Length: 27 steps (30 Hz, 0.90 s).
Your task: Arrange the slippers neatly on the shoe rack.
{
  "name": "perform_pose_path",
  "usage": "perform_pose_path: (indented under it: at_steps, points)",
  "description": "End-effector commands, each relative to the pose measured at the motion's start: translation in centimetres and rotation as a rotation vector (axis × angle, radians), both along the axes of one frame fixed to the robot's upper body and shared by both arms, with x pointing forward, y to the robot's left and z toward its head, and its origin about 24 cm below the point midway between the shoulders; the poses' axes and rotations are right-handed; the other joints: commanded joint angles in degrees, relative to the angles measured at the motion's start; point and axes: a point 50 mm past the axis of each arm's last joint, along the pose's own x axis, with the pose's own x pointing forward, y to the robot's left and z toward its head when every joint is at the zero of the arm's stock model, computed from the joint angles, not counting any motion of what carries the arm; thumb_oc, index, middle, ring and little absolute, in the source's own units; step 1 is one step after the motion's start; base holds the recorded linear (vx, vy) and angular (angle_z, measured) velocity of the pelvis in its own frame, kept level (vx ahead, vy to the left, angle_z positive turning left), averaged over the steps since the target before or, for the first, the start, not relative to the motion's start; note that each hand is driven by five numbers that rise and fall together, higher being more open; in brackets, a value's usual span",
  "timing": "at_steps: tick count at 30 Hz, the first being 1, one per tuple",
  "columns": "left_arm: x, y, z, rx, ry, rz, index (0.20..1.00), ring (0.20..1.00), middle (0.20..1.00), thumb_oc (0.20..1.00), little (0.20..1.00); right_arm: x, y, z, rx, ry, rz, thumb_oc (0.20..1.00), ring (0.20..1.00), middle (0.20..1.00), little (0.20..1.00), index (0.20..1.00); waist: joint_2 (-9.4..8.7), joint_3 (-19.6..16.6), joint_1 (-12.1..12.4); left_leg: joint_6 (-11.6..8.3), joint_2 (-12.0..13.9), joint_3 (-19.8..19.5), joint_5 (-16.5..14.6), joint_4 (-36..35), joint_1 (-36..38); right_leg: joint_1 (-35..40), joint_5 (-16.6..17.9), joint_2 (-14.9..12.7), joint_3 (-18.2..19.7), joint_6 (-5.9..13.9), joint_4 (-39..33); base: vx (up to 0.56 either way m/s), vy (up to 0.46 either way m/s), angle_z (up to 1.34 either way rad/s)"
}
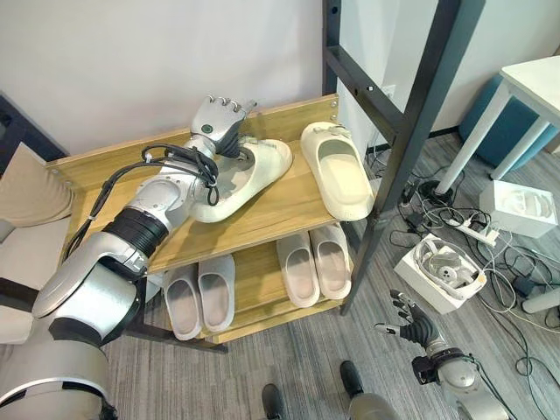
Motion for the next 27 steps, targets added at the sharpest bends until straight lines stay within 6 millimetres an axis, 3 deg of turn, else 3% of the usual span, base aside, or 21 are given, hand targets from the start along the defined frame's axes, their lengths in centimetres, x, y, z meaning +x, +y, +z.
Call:
perform_pose_path:
  at_steps: [1, 5, 11, 12, 13, 18, 20, 27]
  points:
    - [0.1, 2.0, 4.6, -0.124, -0.143, 0.093, 1.0, 1.0, 1.0, 1.0, 1.0, 0.3, 0.5, 0.9, 0.051, -0.066, -0.006, 1.0, 1.0, 1.0, 1.0, 1.0, -2.7, -0.63, 1.47, 0.47, -1.0, -3.27, -7.92, -0.32, 5.29, 2.15, -5.14, -2.29, -4.43, 2.75, -0.31, -0.02, -0.007, 0.09]
    - [-0.7, 2.7, 4.0, -0.282, -0.165, 0.062, 1.0, 1.0, 1.0, 1.0, 1.0, 0.3, 0.8, 0.7, 0.057, -0.052, -0.009, 1.0, 1.0, 1.0, 1.0, 1.0, -2.93, -0.67, 2.43, 0.56, -1.1, -4.07, -7.72, -0.32, 5.32, 2.63, -5.28, -2.37, -5.04, 2.54, -0.31, -0.02, -0.008, 0.12]
    - [-2.2, 1.8, -0.5, -0.935, -0.048, -0.174, 1.0, 1.0, 1.0, 1.0, 1.0, 0.4, 1.5, 0.1, 0.078, -0.026, -0.034, 1.0, 1.0, 1.0, 1.0, 1.0, -3.15, -0.68, 3.59, 0.67, -1.37, -4.52, -7.18, -0.32, 5.18, 2.84, -5.02, -2.55, -5.47, 2.17, -0.31, -0.01, 0.002, 0.03]
    - [-2.3, 1.9, -0.6, -0.938, -0.047, -0.173, 1.0, 1.0, 1.0, 1.0, 1.0, 0.4, 1.5, 0.1, 0.077, -0.025, -0.033, 1.0, 1.0, 1.0, 1.0, 1.0, -3.07, -0.73, 3.55, 0.67, -1.36, -4.51, -7.2, -0.32, 5.2, 2.86, -5.03, -2.54, -5.46, 2.17, -0.31, -0.02, 0.01, 0.05]
    - [-2.7, 1.5, -1.8, -1.061, -0.005, -0.223, 1.0, 1.0, 1.0, 1.0, 1.0, 0.5, 1.5, 0.1, 0.08, -0.028, -0.037, 1.0, 1.0, 1.0, 1.0, 1.0, -3.07, -0.67, 3.86, 0.72, -1.38, -4.62, -7.01, -0.32, 5.07, 2.84, -4.9, -2.58, -5.66, 2.13, -0.31, -0.01, 0.005, 0.11]
    - [-3.2, 3.3, -5.1, -1.27, 0.14, -0.207, 1.0, 1.0, 1.0, 1.0, 1.0, 0.4, 1.4, 0.2, 0.071, -0.022, -0.026, 1.0, 1.0, 1.0, 1.0, 1.0, -3.05, -0.98, 4.21, 0.7, -1.41, -4.68, -6.66, -0.32, 4.88, 2.89, -4.7, -2.66, -5.96, 2.19, -0.31, -0.01, 0.006, 0.08]
    - [-3.7, 4.6, -7.4, -1.433, 0.21, -0.167, 1.0, 1.0, 1.0, 1.0, 1.0, 0.2, 1.4, 0.1, 0.068, -0.012, -0.021, 1.0, 1.0, 1.0, 1.0, 1.0, -3.07, -1.25, 4.29, 0.68, -1.4, -4.75, -6.46, -0.32, 4.77, 2.96, -4.65, -2.77, -6.09, 2.22, -0.31, 0.0, 0.0, 0.0]
    - [-4.7, 4.4, -10.4, -1.641, 0.321, -0.168, 1.0, 1.0, 1.0, 1.0, 1.0, 0.3, 1.6, 0.1, 0.069, -0.003, -0.002, 1.0, 1.0, 1.0, 1.0, 1.0, -2.89, -1.47, 4.38, 0.76, -1.53, -4.87, -6.24, -0.32, 4.62, 3.02, -4.54, -2.85, -6.1, 2.16, -0.31, 0.0, 0.0, 0.0]
